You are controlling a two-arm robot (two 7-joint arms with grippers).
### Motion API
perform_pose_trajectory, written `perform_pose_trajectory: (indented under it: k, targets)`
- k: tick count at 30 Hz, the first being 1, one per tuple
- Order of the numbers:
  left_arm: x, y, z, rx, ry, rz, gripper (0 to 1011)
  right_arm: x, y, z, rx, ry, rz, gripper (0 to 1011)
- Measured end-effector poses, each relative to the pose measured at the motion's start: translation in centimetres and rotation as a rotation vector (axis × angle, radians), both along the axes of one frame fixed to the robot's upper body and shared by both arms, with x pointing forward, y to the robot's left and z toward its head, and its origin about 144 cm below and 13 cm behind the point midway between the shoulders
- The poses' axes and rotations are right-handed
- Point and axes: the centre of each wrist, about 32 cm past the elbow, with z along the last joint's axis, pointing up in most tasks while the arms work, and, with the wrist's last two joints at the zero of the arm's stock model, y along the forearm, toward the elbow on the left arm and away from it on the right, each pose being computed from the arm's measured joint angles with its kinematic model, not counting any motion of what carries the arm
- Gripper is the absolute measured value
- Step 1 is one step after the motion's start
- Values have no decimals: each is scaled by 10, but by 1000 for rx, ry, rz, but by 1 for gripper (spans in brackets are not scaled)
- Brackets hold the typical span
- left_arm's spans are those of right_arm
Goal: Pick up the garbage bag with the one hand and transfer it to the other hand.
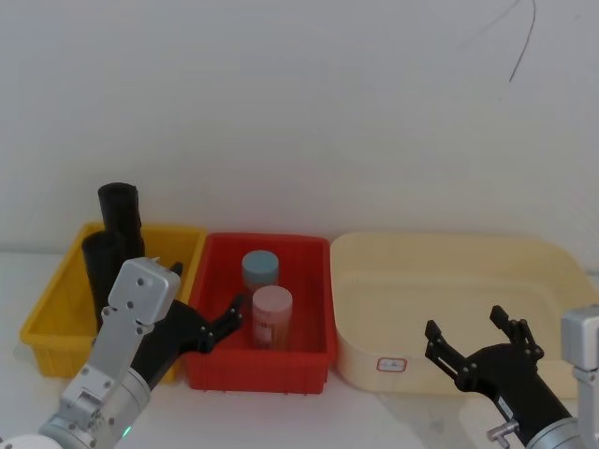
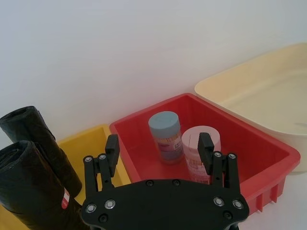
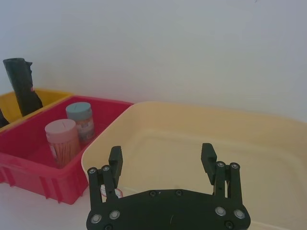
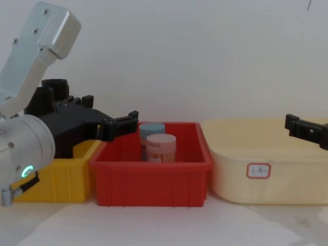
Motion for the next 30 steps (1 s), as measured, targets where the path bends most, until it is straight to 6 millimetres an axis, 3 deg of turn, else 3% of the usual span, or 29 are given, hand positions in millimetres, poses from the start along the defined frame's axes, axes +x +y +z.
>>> perform_pose_trajectory:
  k: [23, 30]
  targets:
    - [0, 0, 0, 0, 0, 0, 1002, 0, 0, 0, 0, 0, 0, 1000]
    - [0, 1, 10, -6, 6, 6, 1002, 1, -1, 0, -1, -2, 6, 1000]
